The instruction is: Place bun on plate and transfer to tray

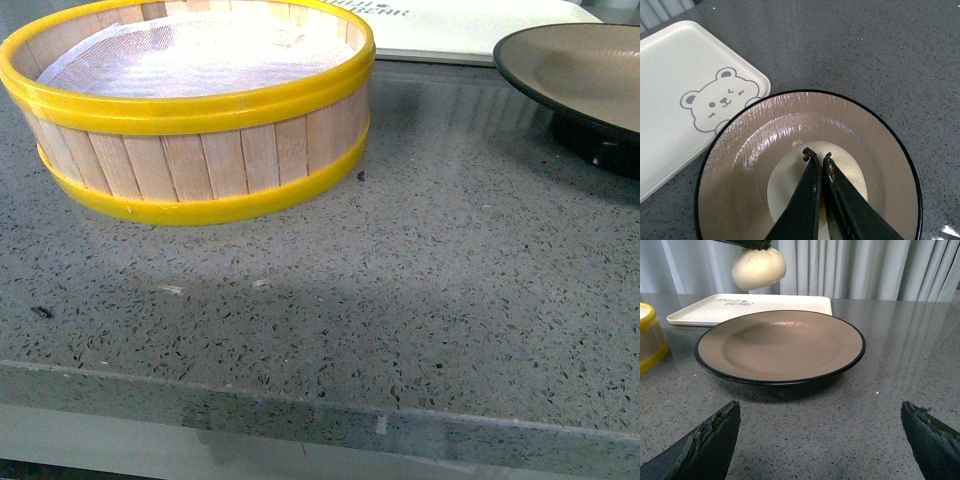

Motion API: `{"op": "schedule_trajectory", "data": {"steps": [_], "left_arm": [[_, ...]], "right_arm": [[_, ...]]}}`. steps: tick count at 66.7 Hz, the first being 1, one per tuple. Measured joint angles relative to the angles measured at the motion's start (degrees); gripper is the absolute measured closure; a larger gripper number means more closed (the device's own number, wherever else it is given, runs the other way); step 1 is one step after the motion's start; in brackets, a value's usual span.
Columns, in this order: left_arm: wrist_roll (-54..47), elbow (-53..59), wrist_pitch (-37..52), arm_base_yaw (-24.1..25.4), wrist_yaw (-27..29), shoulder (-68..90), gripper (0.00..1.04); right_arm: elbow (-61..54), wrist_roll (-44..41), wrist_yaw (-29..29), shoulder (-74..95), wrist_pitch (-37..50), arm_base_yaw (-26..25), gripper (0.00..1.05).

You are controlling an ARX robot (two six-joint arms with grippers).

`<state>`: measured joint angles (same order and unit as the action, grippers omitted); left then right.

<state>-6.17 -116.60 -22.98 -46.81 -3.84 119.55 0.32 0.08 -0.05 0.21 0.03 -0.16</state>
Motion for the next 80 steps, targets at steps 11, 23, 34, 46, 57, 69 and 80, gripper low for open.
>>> {"op": "schedule_trajectory", "data": {"steps": [11, 23, 34, 46, 57, 69, 80], "left_arm": [[0.0, -3.1, -0.8, -1.0, 0.6, 3.7, 1.01], [-2.6, -4.6, -1.0, -1.2, 2.9, 5.5, 1.01], [-5.7, -5.0, -0.9, -1.1, 4.4, 6.5, 1.01], [-6.7, -4.6, -1.6, -1.1, 3.8, 7.4, 1.01], [-7.0, -3.1, -1.7, -1.2, 3.5, 7.5, 1.01], [-7.4, -3.0, -2.0, -1.4, 4.3, 8.5, 1.01], [-8.6, -3.0, -2.2, -1.4, 6.0, 9.3, 1.01]], "right_arm": [[0.0, 0.0, 0.0, 0.0, 0.0, 0.0, 0.09], [0.0, 0.0, 0.0, 0.0, 0.0, 0.0, 0.09], [0.0, 0.0, 0.0, 0.0, 0.0, 0.0, 0.09], [0.0, 0.0, 0.0, 0.0, 0.0, 0.0, 0.09], [0.0, 0.0, 0.0, 0.0, 0.0, 0.0, 0.09], [0.0, 0.0, 0.0, 0.0, 0.0, 0.0, 0.09], [0.0, 0.0, 0.0, 0.0, 0.0, 0.0, 0.09]]}}
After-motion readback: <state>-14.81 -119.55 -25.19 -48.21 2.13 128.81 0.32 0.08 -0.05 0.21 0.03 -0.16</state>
